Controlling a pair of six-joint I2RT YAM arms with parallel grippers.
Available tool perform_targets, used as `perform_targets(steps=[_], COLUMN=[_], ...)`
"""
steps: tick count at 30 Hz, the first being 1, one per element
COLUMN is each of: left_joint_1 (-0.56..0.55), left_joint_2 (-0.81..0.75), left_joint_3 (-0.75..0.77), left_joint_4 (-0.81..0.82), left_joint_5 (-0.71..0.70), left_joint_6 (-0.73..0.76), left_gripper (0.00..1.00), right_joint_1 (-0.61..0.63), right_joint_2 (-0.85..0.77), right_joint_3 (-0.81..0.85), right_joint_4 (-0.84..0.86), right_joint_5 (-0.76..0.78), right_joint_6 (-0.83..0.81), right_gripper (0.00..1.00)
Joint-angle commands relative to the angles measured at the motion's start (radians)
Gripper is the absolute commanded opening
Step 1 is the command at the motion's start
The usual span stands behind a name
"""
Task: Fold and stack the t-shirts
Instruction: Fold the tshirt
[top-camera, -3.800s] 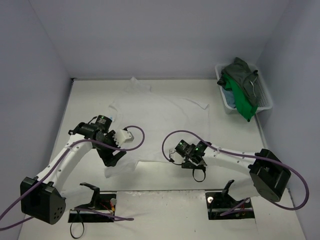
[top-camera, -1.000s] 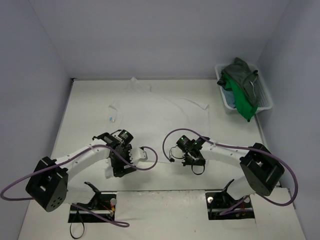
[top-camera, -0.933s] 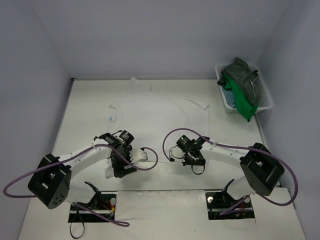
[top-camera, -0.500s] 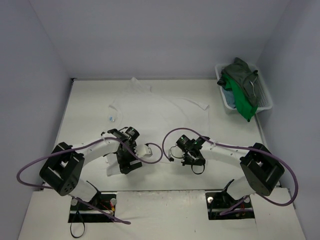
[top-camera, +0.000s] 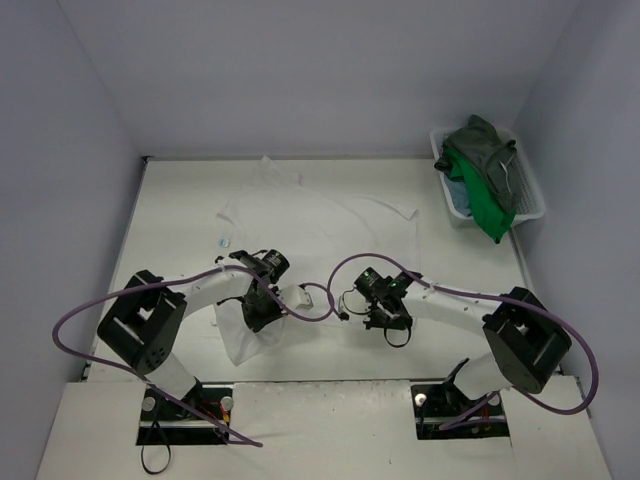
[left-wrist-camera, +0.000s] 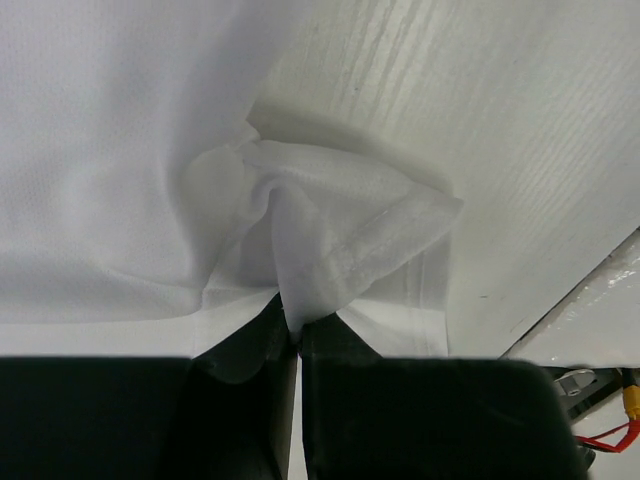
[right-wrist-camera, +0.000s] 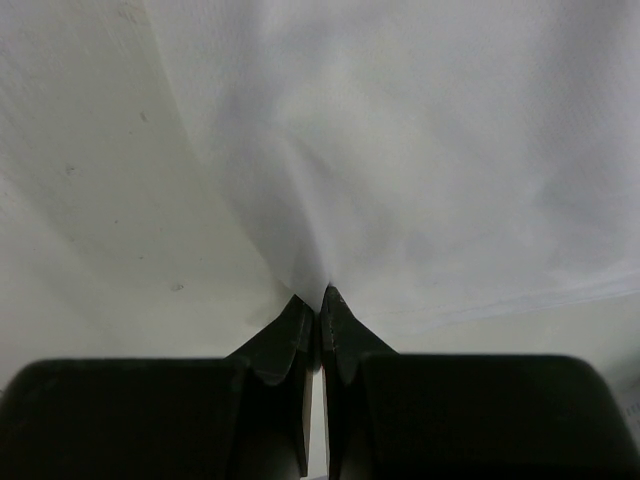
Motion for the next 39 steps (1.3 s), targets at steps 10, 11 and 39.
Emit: perform_targets(steps=[10, 11, 39], left_joint_1=[0.013, 0.020, 0.133], left_joint_2=[-0.062, -0.088, -0.105], left_joint_3=[-0.015, -0.012, 0.275], left_joint_4=[-0.202, -0.209, -0.337], left_joint_5=[-0.035, -0.042, -0.096], left_joint_6=[0.075, 0.077, 0.132], left_gripper=[0.00, 0.00, 0.00], right_joint_1=[-0.024, -0.027, -0.210], right_joint_2=[-0.041, -0.044, -0.060], right_joint_3=[0.061, 0.066, 0.176], right_joint_4=[-0.015, -0.015, -0.021], right_joint_5=[-0.003, -0.006, 0.012], right_joint_6=[-0.007, -0.007, -0.134], right_gripper=[0.00, 0.00, 0.00])
